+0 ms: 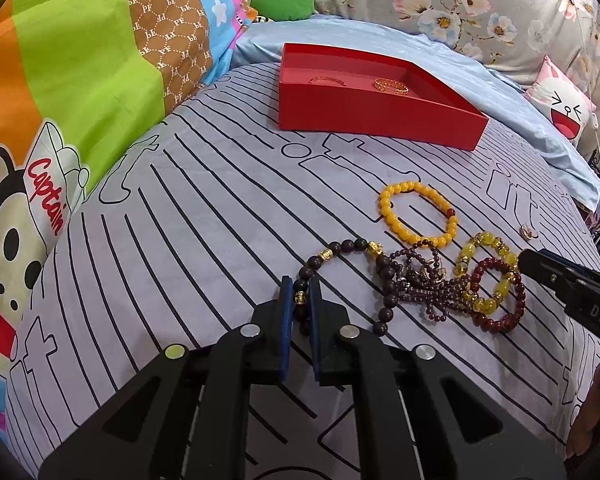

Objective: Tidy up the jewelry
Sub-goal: 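Grasp the black-and-gold bead bracelet with the left tool while the right tool grasps a small gold ring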

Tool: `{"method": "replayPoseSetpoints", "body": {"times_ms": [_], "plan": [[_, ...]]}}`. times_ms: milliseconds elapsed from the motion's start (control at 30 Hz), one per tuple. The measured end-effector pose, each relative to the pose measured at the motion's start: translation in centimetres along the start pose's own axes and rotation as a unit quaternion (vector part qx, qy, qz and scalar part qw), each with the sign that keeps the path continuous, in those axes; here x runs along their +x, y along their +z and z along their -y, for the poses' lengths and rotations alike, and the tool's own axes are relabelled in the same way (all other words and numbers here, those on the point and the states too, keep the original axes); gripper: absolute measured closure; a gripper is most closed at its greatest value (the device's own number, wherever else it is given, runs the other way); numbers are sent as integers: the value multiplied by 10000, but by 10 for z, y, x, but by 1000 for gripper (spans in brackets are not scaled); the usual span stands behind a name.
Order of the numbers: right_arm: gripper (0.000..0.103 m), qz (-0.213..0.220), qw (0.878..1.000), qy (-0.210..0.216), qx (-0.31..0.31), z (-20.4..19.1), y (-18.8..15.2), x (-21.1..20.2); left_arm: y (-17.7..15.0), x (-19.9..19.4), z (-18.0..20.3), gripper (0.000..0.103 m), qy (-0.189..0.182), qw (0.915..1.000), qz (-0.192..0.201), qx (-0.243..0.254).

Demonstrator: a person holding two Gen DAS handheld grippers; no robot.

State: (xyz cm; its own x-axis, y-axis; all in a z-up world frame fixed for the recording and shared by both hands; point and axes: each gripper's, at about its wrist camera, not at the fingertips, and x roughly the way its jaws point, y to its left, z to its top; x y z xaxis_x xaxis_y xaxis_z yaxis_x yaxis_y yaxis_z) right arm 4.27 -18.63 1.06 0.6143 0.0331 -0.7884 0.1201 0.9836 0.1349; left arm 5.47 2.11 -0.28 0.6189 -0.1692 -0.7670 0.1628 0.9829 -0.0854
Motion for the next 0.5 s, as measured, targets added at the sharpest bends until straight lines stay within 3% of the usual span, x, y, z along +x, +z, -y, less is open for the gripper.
{"method": "replayPoseSetpoints", "body": {"times_ms": [133,500], "plan": [[88,-70,9999,23,86,6,-1,4,0,0,0,96,3,10000,1,6],[100,9,9996,90,253,20,-4,-3,0,0,-1,95,-45,10000,7,-33]]}}
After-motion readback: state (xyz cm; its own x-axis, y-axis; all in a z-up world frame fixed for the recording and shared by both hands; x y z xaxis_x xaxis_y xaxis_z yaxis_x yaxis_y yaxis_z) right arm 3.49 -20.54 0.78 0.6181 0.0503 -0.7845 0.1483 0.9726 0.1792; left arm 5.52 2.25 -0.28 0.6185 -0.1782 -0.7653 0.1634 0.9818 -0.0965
